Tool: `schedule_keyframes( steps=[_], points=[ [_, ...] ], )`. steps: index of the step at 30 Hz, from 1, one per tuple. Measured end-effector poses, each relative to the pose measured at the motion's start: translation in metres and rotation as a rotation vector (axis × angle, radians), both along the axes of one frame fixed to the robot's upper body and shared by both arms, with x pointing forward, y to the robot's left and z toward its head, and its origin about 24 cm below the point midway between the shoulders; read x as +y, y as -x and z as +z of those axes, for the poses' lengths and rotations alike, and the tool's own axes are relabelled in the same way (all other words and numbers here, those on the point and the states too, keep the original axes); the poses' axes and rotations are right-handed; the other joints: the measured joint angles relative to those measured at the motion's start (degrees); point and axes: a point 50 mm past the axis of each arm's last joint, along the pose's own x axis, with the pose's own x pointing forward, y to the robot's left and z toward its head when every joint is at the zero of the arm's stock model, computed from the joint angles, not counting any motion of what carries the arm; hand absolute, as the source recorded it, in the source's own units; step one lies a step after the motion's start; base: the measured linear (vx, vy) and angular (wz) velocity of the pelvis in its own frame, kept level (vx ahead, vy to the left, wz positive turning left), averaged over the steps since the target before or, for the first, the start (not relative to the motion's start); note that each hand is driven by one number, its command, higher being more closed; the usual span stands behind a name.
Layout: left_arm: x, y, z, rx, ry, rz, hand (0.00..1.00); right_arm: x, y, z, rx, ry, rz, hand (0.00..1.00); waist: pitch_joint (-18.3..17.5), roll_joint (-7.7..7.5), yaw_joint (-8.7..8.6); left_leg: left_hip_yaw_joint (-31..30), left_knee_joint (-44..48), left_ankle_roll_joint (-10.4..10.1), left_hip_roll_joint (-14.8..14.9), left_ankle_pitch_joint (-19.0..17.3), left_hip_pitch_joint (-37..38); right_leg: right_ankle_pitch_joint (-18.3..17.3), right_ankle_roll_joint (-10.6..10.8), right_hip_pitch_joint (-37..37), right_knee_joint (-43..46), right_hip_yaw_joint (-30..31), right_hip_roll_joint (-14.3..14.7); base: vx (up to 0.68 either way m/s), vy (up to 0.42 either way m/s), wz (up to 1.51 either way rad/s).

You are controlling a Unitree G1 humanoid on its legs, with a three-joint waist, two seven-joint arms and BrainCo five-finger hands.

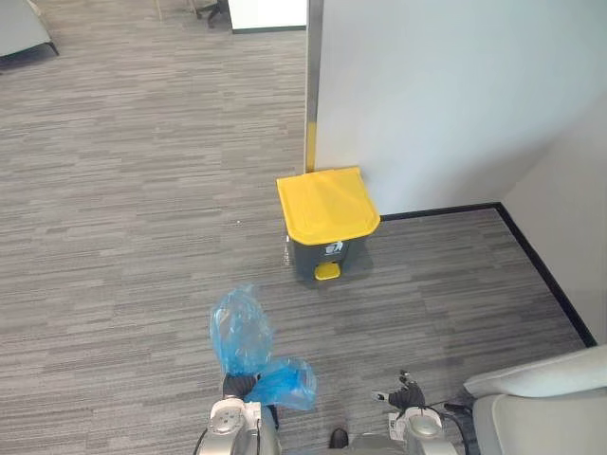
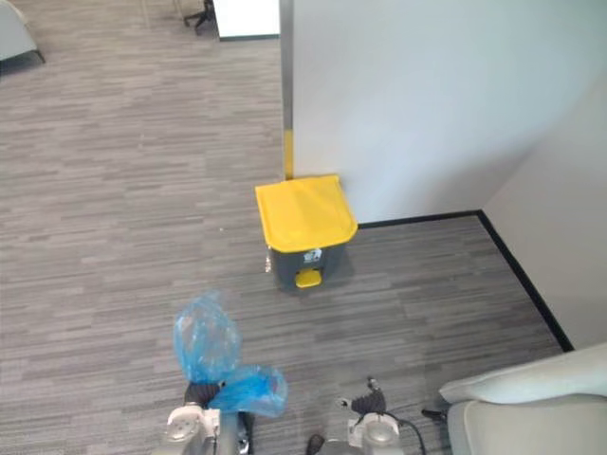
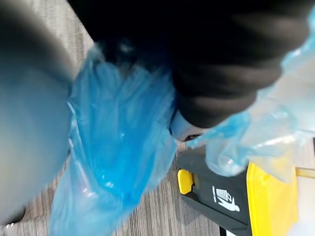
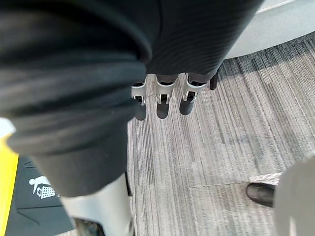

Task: Gather rubbish on tea table into small bin, then transfer packed bag to large trash can.

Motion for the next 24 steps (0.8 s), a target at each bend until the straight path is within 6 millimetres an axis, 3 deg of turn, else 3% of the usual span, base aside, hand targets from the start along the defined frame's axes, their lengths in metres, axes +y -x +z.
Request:
schedule_keyframes(
  steps=[2, 3, 5, 6, 7, 9, 11, 13, 14, 15, 16, 17, 19, 21, 23, 24],
  points=[
    [0.001, 0.004, -0.004, 0.027, -0.006, -0.009, 1.00, 0.001, 0.003, -0.001, 0.009, -0.004, 0.000, 0.00, -0.3, -0.55, 0.07, 1.9, 0.5, 0.6, -1.4, -3.7, 1.4, -1.0, 1.4, -1.5, 5.4, 1.5, -2.1, 0.34, 0.168, -0.28],
    [0.002, 0.005, -0.004, 0.033, -0.008, -0.010, 1.00, 0.001, 0.003, -0.002, 0.011, -0.003, 0.002, 0.00, -0.2, -0.30, 0.00, 2.5, 0.0, 1.0, -2.0, -4.9, 3.0, -1.0, 1.8, -4.3, 12.7, 3.0, -2.8, 0.30, 0.199, -0.27],
    [0.004, 0.010, -0.006, 0.052, -0.024, -0.030, 1.00, 0.004, 0.007, -0.003, 0.025, -0.006, 0.013, 0.00, -0.3, -0.35, -0.29, 3.0, -2.1, 1.6, -3.4, -6.4, 7.3, 2.1, 7.5, -10.4, 28.8, 3.8, -4.8, 0.32, 0.177, -0.07],
    [0.006, 0.012, -0.007, 0.059, -0.040, -0.056, 1.00, 0.003, 0.006, -0.003, 0.019, -0.005, 0.015, 0.00, -0.4, -0.51, -0.82, 2.7, -2.5, 2.3, -3.9, -7.3, 9.3, 3.5, 8.4, -13.2, 36.3, 3.8, -5.7, 0.44, 0.102, 0.22],
    [0.010, 0.013, -0.007, 0.068, -0.055, -0.066, 1.00, 0.002, 0.006, -0.002, 0.016, -0.003, 0.015, 0.00, -0.2, -0.33, -1.22, 1.6, -2.5, 2.8, -4.2, -8.6, 11.6, 2.5, 6.1, -15.7, 42.3, 2.5, -6.2, 0.37, 0.072, 0.28],
    [0.015, 0.012, -0.006, 0.066, -0.068, -0.067, 1.00, 0.002, 0.004, -0.002, 0.008, -0.001, 0.015, 0.00, 0.0, -0.84, -1.63, 0.2, -3.0, 2.6, -4.0, -9.6, 15.8, -0.8, 2.8, -20.1, 45.0, -0.9, -6.4, 0.43, -0.026, 0.49],
    [0.015, 0.012, -0.007, 0.066, -0.068, -0.067, 1.00, 0.001, 0.005, -0.002, 0.008, 0.001, 0.015, 0.00, 0.1, -0.78, -1.96, -0.5, -3.8, 2.5, -3.6, -9.6, 17.8, -1.7, 1.7, -21.7, 42.2, -2.1, -5.7, 0.42, -0.092, 0.43],
    [0.015, 0.009, -0.006, 0.061, -0.068, -0.067, 1.00, 0.000, -0.004, 0.002, -0.020, 0.005, 0.018, 0.00, 0.8, 0.10, -3.36, -2.9, -5.3, 2.5, -1.9, -9.6, 20.3, -1.7, 0.5, -23.9, 32.0, -3.7, -3.2, 0.42, -0.154, 0.59],
    [0.015, 0.008, -0.006, 0.060, -0.069, -0.065, 1.00, 0.001, -0.005, 0.002, -0.026, 0.004, 0.019, 0.00, 0.9, 0.10, -3.50, -3.8, -6.3, 2.3, -1.2, -9.7, 21.5, 0.7, 0.6, -24.6, 23.9, -3.6, -1.8, 0.44, -0.202, 0.68],
    [0.017, 0.006, -0.005, 0.055, -0.074, -0.070, 1.00, 0.001, -0.002, 0.001, -0.019, 0.002, 0.018, 0.00, 0.6, -0.81, -3.55, -5.0, -6.6, 0.7, -1.4, -10.5, 22.5, 7.3, 0.7, -23.8, 12.4, -3.3, -1.4, 0.46, -0.220, 0.74],
    [0.019, 0.004, -0.004, 0.052, -0.085, -0.075, 1.00, 0.001, 0.001, 0.000, -0.011, -0.002, 0.011, 0.00, 0.7, -2.25, -3.66, -6.1, -6.6, -1.4, -2.3, -11.8, 23.4, 16.3, -1.6, -22.9, 8.6, -2.9, -2.0, 0.47, -0.231, 0.49],
    [0.012, 0.005, -0.008, 0.076, -0.069, -0.081, 1.00, -0.006, -0.007, 0.003, -0.025, 0.013, 0.003, 0.00, 1.4, 0.69, -3.23, -7.4, -6.7, -2.5, 0.2, -12.7, 24.6, 14.9, -2.7, -22.3, 10.4, -4.1, 0.0, 0.41, -0.194, 0.20],
    [0.007, 0.001, -0.007, 0.066, -0.050, -0.093, 1.00, -0.009, -0.011, 0.003, -0.026, 0.015, -0.011, 0.00, 1.5, 1.25, -3.40, -7.5, -7.5, -2.6, 0.9, -10.7, 24.7, 11.3, -3.9, -22.5, 12.1, -4.7, 0.5, 0.40, -0.199, 0.09],
    [-0.002, -0.002, -0.007, 0.058, -0.027, -0.103, 1.00, -0.013, -0.005, 0.002, -0.012, 0.013, -0.040, 0.00, 1.8, 1.83, -3.96, -8.2, -6.0, -4.1, 2.4, -8.9, 26.2, 8.7, -4.5, -19.4, 12.2, -6.6, 1.1, 0.32, -0.176, 0.30],
    [-0.008, -0.003, -0.007, 0.052, -0.008, -0.098, 1.00, -0.013, 0.001, 0.000, 0.004, 0.014, -0.043, 0.00, 1.9, 1.99, -3.79, -8.4, 2.5, -5.1, 4.1, -8.4, 24.9, 8.3, -4.6, -14.7, 9.3, -6.9, 2.4, 0.27, -0.124, 0.13],
    [-0.012, -0.001, -0.008, 0.053, 0.007, -0.094, 1.00, -0.012, 0.004, -0.002, 0.010, 0.010, -0.043, 0.00, 1.8, 1.96, -3.33, -8.1, 12.1, -7.4, 5.3, -7.2, 21.2, 7.7, -5.2, -11.7, 6.5, -6.7, 2.9, 0.18, -0.053, 0.03]
  ],
)
